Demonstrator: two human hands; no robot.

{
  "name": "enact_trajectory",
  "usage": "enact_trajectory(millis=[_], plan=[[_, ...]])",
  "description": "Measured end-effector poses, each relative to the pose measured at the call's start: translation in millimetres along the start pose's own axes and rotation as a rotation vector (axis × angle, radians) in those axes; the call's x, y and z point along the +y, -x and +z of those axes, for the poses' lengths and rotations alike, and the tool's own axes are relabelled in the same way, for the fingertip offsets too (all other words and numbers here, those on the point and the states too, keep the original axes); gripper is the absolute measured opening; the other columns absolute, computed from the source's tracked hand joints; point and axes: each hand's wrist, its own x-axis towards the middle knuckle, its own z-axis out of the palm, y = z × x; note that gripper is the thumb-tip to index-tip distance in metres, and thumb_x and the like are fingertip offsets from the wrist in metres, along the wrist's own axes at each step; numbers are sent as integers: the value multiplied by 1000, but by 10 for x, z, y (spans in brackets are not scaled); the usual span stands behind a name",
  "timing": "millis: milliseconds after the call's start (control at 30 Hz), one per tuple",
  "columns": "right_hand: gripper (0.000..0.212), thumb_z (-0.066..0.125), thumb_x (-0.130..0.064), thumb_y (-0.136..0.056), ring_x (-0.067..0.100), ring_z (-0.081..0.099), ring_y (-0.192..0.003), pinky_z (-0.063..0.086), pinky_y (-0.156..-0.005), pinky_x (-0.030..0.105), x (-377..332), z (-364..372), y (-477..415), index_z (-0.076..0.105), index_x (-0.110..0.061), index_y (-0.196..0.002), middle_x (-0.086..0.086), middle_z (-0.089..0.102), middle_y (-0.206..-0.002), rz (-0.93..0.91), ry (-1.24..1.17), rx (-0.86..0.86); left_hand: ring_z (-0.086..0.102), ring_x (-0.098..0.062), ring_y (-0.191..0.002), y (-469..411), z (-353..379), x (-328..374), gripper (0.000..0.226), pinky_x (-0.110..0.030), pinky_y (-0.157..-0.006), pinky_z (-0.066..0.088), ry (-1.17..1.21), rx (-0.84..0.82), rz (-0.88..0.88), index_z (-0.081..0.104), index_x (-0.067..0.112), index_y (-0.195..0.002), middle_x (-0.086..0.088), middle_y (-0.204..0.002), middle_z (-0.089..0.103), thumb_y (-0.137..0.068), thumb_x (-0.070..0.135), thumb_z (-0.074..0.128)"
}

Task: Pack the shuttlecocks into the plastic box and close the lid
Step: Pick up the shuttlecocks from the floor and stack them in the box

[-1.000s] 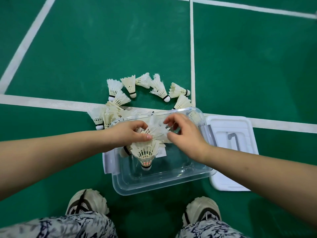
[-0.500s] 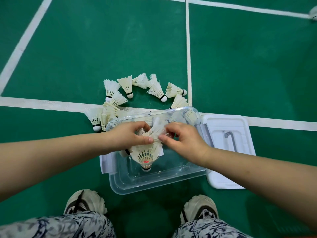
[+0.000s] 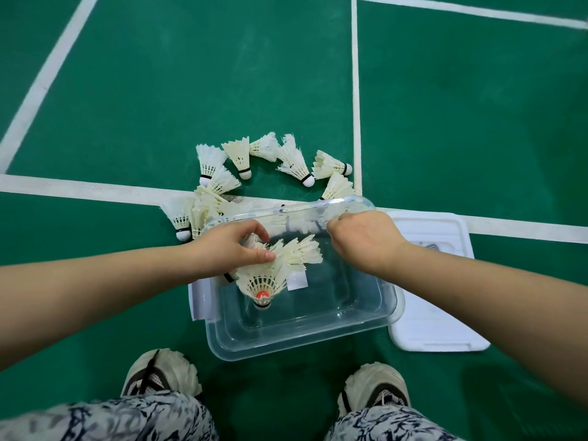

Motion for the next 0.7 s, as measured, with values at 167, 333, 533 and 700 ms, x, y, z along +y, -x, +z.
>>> enact_trajectory(millis=[167,333,533,700], plan=[[20,45,-7,-86,31,63,-90,34,-60,29,-90,82,-64,61,-11,-97,10,67,-102,2,17,-151,49,-17,-83,5,-11,3,28,-28,-69,37,-78,38,52,52,35,-98,1,-94,53,-75,45,67],[23,43,2,-81,32,60,-92,35,-63,30,-104,144,-82,60,-8,-94,14,64,-103,34,-38,-253,45,-16,-86,-1,-10,16,31,-26,-73,34,-117,45,92,52,36,-101,1,-100,49,-75,45,66],[20,39,4,-80,31,50,-80,36,-66,30,-118,212,-58,50,-10,-87,18,61,-100,183,-260,-265,41,-12,-80,2,-19,7,33,-25,-72,31,-129,42,100,53,34,-105,4,-93,45,-76,44,65],[24,39,2,-82,29,49,-81,38,-68,30,-100,349,-143,56,-3,-98,20,62,-104,311,-451,-339,39,-10,-79,20,-5,37,37,-25,-65,31,-152,41,105,52,32,-110,3,-97,45,-77,43,64]])
